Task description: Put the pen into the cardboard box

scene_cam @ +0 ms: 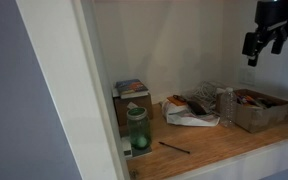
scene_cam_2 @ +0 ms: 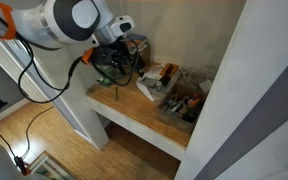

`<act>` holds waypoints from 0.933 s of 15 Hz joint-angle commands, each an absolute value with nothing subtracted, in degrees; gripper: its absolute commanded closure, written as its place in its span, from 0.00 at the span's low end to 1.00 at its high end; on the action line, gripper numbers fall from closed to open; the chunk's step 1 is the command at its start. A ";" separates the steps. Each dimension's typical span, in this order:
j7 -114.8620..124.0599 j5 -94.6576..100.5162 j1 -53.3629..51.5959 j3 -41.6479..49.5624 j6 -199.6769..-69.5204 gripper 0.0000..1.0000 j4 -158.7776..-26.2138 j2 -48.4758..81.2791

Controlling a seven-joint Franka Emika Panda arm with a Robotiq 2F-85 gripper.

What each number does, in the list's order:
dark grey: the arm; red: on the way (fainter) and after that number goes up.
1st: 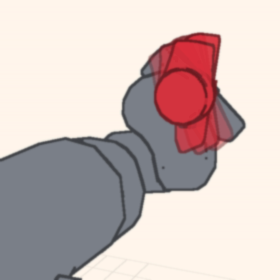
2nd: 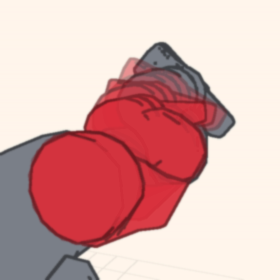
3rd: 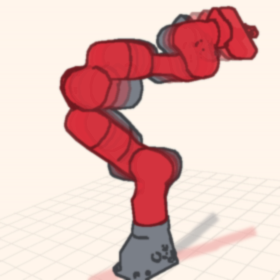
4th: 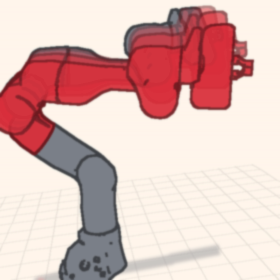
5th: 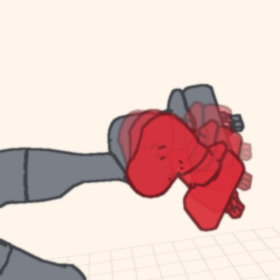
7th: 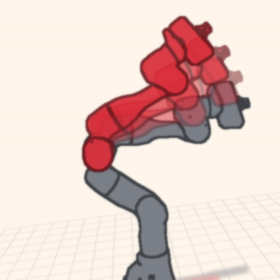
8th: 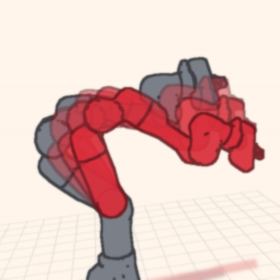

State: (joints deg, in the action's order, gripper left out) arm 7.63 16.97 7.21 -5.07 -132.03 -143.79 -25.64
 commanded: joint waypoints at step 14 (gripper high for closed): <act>-1.92 8.46 -10.23 -9.70 -137.82 0.00 -140.66 -11.33</act>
